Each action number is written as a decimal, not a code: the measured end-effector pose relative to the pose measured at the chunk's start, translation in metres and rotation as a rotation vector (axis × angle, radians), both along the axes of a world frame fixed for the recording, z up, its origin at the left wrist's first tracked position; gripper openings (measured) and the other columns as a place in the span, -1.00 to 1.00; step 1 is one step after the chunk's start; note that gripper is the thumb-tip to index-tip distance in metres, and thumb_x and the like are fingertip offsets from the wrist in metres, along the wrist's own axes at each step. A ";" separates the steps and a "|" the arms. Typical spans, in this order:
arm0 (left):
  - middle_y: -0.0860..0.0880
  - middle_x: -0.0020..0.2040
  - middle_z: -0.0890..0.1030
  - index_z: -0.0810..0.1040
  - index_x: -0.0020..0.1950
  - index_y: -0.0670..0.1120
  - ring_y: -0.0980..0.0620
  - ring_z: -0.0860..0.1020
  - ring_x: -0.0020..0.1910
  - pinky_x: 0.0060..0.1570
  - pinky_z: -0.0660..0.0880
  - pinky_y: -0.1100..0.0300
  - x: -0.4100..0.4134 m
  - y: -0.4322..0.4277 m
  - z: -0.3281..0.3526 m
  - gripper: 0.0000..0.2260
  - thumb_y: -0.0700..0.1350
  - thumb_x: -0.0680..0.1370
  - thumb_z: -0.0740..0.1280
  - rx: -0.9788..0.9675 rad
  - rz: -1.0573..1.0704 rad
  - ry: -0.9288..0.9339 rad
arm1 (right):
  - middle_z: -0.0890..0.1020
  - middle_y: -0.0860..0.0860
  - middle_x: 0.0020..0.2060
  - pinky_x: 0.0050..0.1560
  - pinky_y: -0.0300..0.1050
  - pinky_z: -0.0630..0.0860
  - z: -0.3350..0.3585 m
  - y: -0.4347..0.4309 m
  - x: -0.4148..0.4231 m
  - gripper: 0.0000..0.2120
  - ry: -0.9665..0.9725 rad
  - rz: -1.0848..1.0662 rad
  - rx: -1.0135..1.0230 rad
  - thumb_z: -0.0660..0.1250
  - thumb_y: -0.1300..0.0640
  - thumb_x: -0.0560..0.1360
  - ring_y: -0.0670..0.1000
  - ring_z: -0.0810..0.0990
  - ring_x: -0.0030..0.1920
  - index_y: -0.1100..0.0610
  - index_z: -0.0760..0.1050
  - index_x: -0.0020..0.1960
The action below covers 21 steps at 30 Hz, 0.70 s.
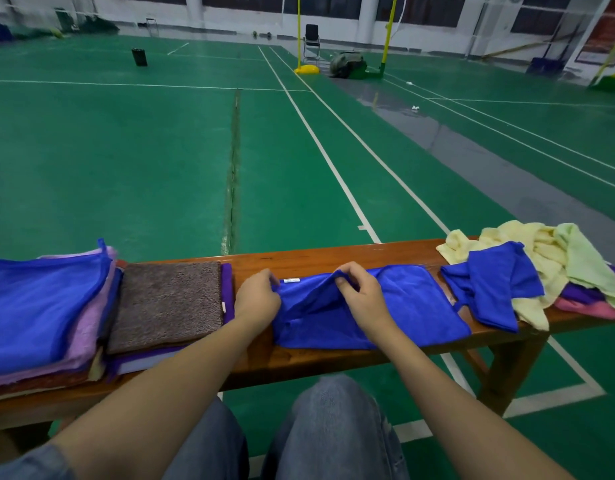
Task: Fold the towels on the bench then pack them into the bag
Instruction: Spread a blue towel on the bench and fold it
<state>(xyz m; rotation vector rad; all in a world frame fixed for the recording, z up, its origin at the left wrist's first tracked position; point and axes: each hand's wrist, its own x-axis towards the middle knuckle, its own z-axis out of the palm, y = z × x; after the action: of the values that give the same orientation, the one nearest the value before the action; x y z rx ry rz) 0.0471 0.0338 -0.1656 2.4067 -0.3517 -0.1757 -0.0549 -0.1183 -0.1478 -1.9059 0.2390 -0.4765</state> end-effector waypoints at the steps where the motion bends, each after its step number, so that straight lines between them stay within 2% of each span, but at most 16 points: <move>1: 0.00 -0.13 0.53 0.49 0.00 -0.06 -0.01 0.51 -0.18 -0.22 0.46 0.07 0.002 0.000 0.003 -0.80 -0.33 0.49 0.25 -0.073 0.043 0.050 | 0.52 -0.09 -0.23 -0.14 -0.38 0.42 0.003 0.002 0.001 -0.79 -0.007 0.009 -0.010 0.21 0.29 0.57 -0.22 0.47 -0.19 0.02 0.46 -0.14; 4: -0.04 -0.12 0.55 0.50 -0.05 -0.05 0.01 0.51 -0.21 -0.15 0.53 0.04 0.011 -0.002 0.007 -0.81 -0.34 0.49 0.28 -0.270 0.197 0.155 | 0.59 -0.09 -0.17 -0.06 -0.40 0.44 0.007 0.007 0.009 -0.80 -0.022 0.029 -0.044 0.24 0.33 0.54 -0.15 0.53 -0.07 0.05 0.51 -0.11; 6: -0.05 -0.12 0.55 0.50 -0.03 -0.07 0.01 0.52 -0.20 -0.12 0.54 0.03 0.019 0.000 0.005 -0.79 -0.37 0.48 0.29 -0.307 0.259 0.179 | 0.60 -0.08 -0.15 -0.03 -0.40 0.46 0.007 0.012 0.017 -0.79 -0.026 0.038 -0.055 0.24 0.34 0.53 -0.13 0.55 -0.04 0.06 0.54 -0.10; 8: -0.03 -0.07 0.56 0.52 0.08 -0.10 -0.01 0.54 -0.11 -0.06 0.53 0.06 0.026 0.001 0.000 -0.78 -0.31 0.47 0.36 -0.216 0.220 0.191 | 0.61 -0.08 -0.15 -0.05 -0.41 0.46 0.005 0.016 0.027 -0.83 -0.009 0.037 -0.088 0.26 0.31 0.53 -0.14 0.54 -0.04 0.08 0.56 -0.07; 10: -0.07 0.09 0.55 0.56 0.14 -0.11 -0.06 0.54 0.05 0.07 0.53 0.07 0.032 0.001 -0.009 -0.73 -0.18 0.45 0.44 -0.037 0.135 0.158 | 0.59 -0.10 -0.16 -0.10 -0.45 0.44 -0.001 0.017 0.036 -0.88 0.016 0.024 -0.126 0.28 0.27 0.53 -0.18 0.53 -0.07 0.09 0.55 -0.06; 12: -0.09 0.09 0.58 0.63 0.02 -0.08 -0.06 0.54 0.04 0.08 0.54 0.02 0.038 0.000 -0.018 -0.83 -0.12 0.44 0.45 0.039 0.108 0.118 | 0.56 -0.14 -0.21 -0.15 -0.47 0.42 -0.006 0.019 0.044 -0.89 0.035 0.004 -0.133 0.31 0.25 0.52 -0.20 0.51 -0.12 0.06 0.53 -0.09; 14: -0.07 -0.04 0.61 0.64 -0.12 -0.08 -0.04 0.55 -0.06 -0.06 0.56 0.07 0.040 -0.001 -0.017 -0.96 -0.18 0.48 0.40 0.031 0.124 0.127 | 0.55 -0.16 -0.22 -0.17 -0.47 0.42 -0.013 0.019 0.051 -0.89 0.055 -0.010 -0.128 0.31 0.25 0.52 -0.21 0.50 -0.13 0.05 0.51 -0.10; 17: -0.05 -0.19 0.57 0.58 -0.08 -0.12 0.01 0.51 -0.19 -0.27 0.44 0.18 0.042 -0.004 -0.011 -0.94 -0.20 0.53 0.31 -0.119 0.160 0.201 | 0.56 -0.12 -0.16 -0.15 -0.48 0.40 -0.021 0.020 0.061 -0.90 0.080 -0.033 -0.152 0.27 0.24 0.54 -0.20 0.49 -0.10 0.08 0.53 -0.04; 21: -0.07 -0.19 0.54 0.50 -0.05 -0.16 0.03 0.49 -0.24 -0.26 0.45 0.19 0.044 -0.004 -0.006 -0.97 -0.22 0.56 0.27 -0.432 0.226 0.311 | 0.58 -0.05 -0.08 -0.07 -0.40 0.40 -0.026 0.025 0.077 -0.89 0.086 -0.050 -0.233 0.27 0.23 0.54 -0.11 0.49 -0.03 0.11 0.57 -0.02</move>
<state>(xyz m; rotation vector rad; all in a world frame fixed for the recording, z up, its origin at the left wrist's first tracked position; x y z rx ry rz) 0.0910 0.0298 -0.1719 1.9356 0.0276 -0.3297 0.0217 -0.0935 -0.1739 -2.1551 0.2990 -0.4730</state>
